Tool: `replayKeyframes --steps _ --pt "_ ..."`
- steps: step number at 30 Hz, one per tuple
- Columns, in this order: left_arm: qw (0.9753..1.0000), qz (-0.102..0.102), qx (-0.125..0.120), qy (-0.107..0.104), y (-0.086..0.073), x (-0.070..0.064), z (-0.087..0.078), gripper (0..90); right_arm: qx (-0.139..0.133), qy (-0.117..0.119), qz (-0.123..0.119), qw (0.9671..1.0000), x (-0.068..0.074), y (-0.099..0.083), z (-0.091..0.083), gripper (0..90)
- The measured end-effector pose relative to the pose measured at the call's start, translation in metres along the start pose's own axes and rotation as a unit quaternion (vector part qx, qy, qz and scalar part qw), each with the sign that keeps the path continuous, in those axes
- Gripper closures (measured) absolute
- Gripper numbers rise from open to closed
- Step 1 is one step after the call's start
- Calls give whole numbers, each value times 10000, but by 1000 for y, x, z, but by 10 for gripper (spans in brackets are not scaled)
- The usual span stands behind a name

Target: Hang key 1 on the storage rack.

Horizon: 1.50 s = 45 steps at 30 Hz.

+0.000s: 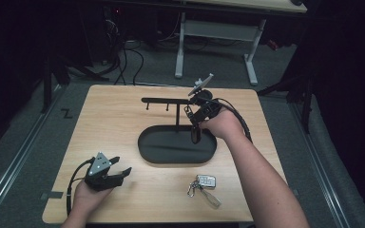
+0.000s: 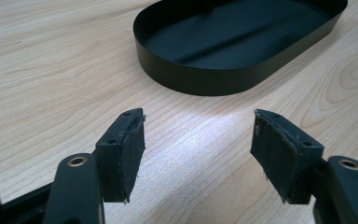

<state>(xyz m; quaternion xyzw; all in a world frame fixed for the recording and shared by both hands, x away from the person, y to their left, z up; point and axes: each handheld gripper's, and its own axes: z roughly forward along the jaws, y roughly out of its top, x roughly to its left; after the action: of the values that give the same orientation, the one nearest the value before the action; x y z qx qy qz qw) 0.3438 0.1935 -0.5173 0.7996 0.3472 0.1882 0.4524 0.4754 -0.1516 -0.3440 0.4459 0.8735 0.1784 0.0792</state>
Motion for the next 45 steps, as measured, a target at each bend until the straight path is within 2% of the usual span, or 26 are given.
replayKeyframes --steps 6,10,14,19,21,22,27,30,41,45 --pt "10000 7 5 -16 0 0 0 353 -64 -137 39 9999 -2 2 3 804" --pt "10000 38 8 -32 0 -1 1 352 -102 -234 153 9996 -2 2 7 803" --pt "10000 46 23 -41 0 -1 1 353 -71 -293 96 9995 -2 4 13 800" --pt "9999 72 51 -66 0 -1 2 352 -59 -258 95 9996 -1 3 17 790" --pt "9999 77 54 -72 0 -2 2 353 -114 -228 165 9995 0 2 16 767" --pt "9999 85 57 -74 0 -2 2 353 -131 -225 93 9996 -1 2 15 760" --pt "9999 105 85 -87 1 -2 3 352 -163 -209 87 9996 -1 -2 11 747" --pt "9999 105 74 -83 1 -3 4 352 -177 -197 129 9996 0 -6 8 710" --pt "9997 143 139 -112 1 -5 7 350 -211 -66 32 9998 0 -30 5 646" --pt "9996 165 183 -131 1 -6 8 349 -227 35 76 9997 0 -42 6 620"
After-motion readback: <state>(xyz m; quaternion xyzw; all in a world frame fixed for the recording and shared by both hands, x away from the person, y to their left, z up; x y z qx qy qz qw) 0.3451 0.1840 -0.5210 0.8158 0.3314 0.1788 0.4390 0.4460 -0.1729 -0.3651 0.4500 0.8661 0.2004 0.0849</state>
